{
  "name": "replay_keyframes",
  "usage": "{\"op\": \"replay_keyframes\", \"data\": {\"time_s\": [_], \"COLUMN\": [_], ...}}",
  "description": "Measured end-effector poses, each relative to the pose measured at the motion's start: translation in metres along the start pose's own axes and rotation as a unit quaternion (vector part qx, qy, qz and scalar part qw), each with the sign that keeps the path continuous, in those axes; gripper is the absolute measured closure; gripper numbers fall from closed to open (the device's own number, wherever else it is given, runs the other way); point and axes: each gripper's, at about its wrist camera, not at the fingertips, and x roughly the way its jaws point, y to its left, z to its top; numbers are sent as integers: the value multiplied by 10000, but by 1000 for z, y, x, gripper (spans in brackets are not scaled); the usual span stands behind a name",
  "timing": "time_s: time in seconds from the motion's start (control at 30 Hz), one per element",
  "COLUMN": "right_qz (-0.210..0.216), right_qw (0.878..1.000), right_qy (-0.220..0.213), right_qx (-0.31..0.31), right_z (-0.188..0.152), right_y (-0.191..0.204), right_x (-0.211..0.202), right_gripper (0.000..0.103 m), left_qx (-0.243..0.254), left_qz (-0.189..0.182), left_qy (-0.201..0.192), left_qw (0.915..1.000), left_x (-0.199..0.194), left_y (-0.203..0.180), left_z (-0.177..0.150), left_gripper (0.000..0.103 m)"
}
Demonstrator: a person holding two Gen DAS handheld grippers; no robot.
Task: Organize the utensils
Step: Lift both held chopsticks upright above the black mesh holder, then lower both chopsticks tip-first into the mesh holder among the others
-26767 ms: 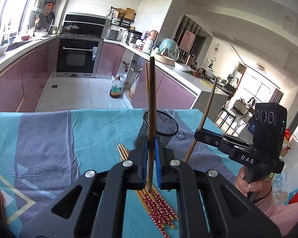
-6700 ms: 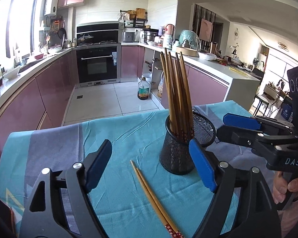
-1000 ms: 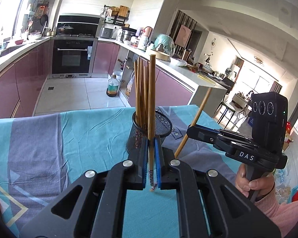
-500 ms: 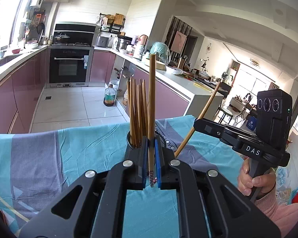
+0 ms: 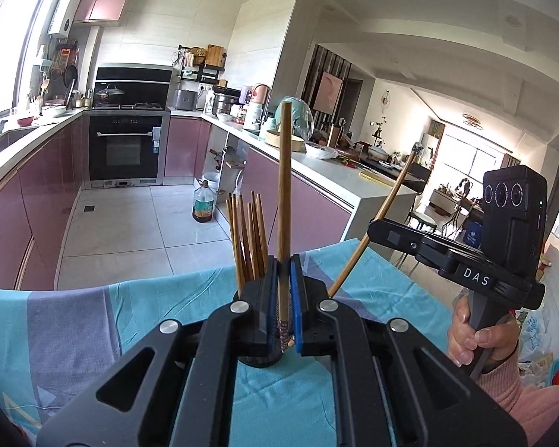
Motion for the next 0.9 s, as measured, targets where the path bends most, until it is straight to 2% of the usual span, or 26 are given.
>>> {"op": "replay_keyframes", "data": {"time_s": [0.47, 0.9], "right_qz": [-91, -213], "right_qw": [9999, 9997], "right_qy": [-86, 97], "right_qx": [-57, -18], "right_z": [12, 12], "right_y": [-7, -13], "right_x": [11, 27], "right_gripper": [98, 98], "left_qx": [102, 84], "left_qz": [99, 186], "left_qy": [-75, 180], "left_qw": [9999, 9996], "left_x": [2, 14], "left_y": [-6, -12], "left_z": [6, 3], "left_gripper": [96, 96]}}
